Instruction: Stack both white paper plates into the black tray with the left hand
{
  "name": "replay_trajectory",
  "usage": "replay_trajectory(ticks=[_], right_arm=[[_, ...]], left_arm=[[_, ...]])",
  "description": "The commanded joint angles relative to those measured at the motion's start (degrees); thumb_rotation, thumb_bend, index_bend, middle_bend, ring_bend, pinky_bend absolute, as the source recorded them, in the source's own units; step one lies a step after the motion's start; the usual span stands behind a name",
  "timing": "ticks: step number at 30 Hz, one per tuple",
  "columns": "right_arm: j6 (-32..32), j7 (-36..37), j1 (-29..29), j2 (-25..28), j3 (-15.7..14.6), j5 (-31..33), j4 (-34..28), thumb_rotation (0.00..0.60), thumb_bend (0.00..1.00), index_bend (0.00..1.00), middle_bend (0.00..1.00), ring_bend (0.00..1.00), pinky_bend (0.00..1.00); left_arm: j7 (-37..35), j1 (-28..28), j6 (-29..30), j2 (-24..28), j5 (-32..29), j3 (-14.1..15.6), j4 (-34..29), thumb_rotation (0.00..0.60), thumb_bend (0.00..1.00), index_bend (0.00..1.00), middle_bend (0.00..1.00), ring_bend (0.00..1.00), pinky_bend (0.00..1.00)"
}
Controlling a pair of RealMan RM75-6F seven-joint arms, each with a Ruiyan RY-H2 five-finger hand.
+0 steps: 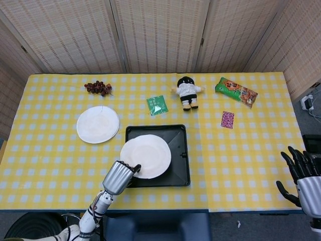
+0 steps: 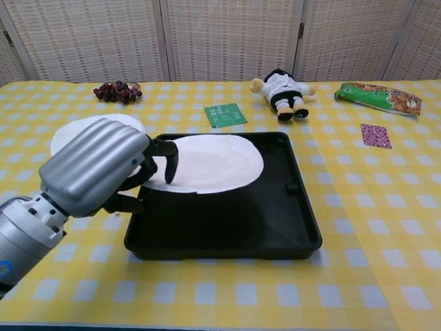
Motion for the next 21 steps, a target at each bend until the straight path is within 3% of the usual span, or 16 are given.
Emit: replay_trajectory(ticks=[1, 11, 21], right_arm=[[0.12, 0.80, -0.20, 0.41, 0.27, 0.60, 0.15, 0.600, 0.37, 0.00, 0.00, 0.00, 0.00], [-0.22, 3.42, -0.70, 1.38, 1.09, 2.99, 0.94, 0.600, 0.37, 0.00, 0.00, 0.00, 0.00], [-0.15, 4.27, -1.30, 1.68, 1.71, 4.44, 1.58, 0.600, 0.37, 0.00, 0.00, 0.00, 0.00]], left_arm=[[-0.73, -2.14, -1.95, -2.60, -0.88, -0.97, 2.51, 0.600, 0.50, 0.64, 1.00, 1.00, 1.00], [-5.52, -7.29, -4.87, -10.36, -3.32, -2.72, 14.54, 0.600, 0.50, 0.64, 1.00, 1.00, 1.00], [-9.49, -9.91, -5.28, -14.60, -5.77, -3.28, 24.08, 0.600, 0.50, 0.64, 1.00, 1.00, 1.00]])
